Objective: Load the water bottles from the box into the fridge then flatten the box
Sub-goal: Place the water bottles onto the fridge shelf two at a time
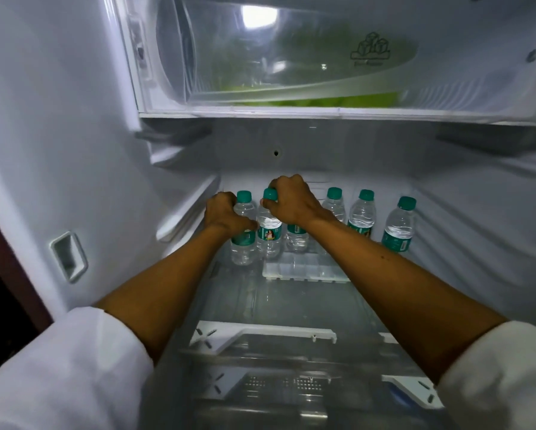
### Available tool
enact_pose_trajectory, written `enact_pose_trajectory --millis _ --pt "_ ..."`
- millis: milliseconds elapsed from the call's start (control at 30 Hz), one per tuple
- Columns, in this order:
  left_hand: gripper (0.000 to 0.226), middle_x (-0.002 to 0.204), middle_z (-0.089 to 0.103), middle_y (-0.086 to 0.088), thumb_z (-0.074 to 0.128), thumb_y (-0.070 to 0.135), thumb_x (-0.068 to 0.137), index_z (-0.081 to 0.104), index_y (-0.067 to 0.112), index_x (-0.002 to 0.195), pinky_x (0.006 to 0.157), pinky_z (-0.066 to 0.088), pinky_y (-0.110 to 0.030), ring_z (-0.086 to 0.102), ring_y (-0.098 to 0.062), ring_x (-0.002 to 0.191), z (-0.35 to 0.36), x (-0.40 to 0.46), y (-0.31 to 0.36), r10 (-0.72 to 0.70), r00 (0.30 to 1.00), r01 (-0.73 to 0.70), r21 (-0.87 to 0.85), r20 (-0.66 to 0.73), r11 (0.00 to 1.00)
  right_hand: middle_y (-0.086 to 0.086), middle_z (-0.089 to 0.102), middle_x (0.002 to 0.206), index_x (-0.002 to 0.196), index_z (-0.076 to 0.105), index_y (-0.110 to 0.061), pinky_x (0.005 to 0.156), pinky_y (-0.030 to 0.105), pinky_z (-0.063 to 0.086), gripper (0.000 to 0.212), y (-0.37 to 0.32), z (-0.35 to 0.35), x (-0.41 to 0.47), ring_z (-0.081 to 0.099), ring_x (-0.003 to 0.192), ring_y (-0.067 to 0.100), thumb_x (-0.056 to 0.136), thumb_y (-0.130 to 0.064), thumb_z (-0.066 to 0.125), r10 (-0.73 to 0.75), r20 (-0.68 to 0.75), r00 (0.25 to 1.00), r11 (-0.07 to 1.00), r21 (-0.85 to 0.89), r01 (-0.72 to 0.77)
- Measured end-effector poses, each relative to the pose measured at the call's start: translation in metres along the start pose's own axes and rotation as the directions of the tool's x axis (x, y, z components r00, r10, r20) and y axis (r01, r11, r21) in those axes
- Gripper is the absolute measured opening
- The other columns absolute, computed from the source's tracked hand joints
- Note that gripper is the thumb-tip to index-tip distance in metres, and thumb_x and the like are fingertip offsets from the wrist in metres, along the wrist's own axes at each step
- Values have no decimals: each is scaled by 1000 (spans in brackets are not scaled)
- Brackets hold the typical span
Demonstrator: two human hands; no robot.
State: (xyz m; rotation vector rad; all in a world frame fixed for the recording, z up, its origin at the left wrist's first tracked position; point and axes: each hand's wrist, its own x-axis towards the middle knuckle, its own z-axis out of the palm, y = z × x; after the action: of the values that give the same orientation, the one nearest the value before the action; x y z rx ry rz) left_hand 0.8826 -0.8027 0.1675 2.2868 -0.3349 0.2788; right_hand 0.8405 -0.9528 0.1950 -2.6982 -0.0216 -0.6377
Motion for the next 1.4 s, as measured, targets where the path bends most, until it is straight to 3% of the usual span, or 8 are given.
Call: enact_pose_trajectory --millis 133,300,433,600,700,900,1100,1400 --pt "63 104 68 -8 94 33 50 60 9 98 70 52 -29 63 -19 86 -20 -24 13 -60 997 50 160 58 986 14 67 113 115 66 -4 85 36 54 37 -13 -16 -20 63 98 30 88 -30 70 4 36 999 999 34 -5" --pt "90 118 58 -9 91 47 49 53 9 121 76 52 -33 59 -25 105 -45 -63 24 -97 985 38 369 143 929 10 63 124 126 62 -10 88 32 51 41 -28 -40 -47 61 107 28 88 -25 68 2 196 981 999 41 -10" --pt "91 113 61 -8 89 55 50 54 10 121 82 56 -36 61 -24 101 -63 -90 33 -60 990 -14 504 131 863 9 63 125 127 61 -13 90 36 55 41 -33 -47 -68 61 102 23 89 -24 67 -64 306 950 996 80 42" --pt "90 98 61 -7 84 66 48 57 10 112 80 58 -37 63 -22 91 -70 -108 40 -87 984 -11 547 153 837 5 56 137 132 57 -17 103 39 48 40 -33 -52 -84 55 120 24 92 -17 64 -100 339 936 986 159 47" --pt "87 109 62 -10 87 57 53 53 10 119 85 57 -41 65 -26 95 -76 -110 48 -160 957 5 538 242 843 4 54 140 135 54 -19 106 38 45 41 -32 -55 -88 53 124 24 94 -16 60 -106 364 925 989 136 59" --pt "66 132 52 -17 78 7 75 50 12 135 82 59 -44 64 -38 100 -92 -113 71 -206 847 -86 508 491 857 5 54 142 138 54 -18 107 39 44 44 -36 -54 -97 54 123 26 95 -26 61 -132 328 935 991 64 118" --pt "65 107 56 -14 83 31 73 47 9 122 71 61 -36 70 -28 79 -87 -120 65 -196 941 71 407 274 911 9 51 145 143 49 -14 110 42 41 51 -35 -51 -103 51 129 30 95 -25 62 -119 279 953 992 67 105" --pt "54 80 49 -6 84 37 70 46 13 99 61 62 -36 67 -26 70 -82 -119 56 -123 974 30 433 189 901 12 49 146 145 45 -13 111 46 40 51 -36 -48 -106 49 130 33 97 -22 59 -131 282 950 991 66 117"
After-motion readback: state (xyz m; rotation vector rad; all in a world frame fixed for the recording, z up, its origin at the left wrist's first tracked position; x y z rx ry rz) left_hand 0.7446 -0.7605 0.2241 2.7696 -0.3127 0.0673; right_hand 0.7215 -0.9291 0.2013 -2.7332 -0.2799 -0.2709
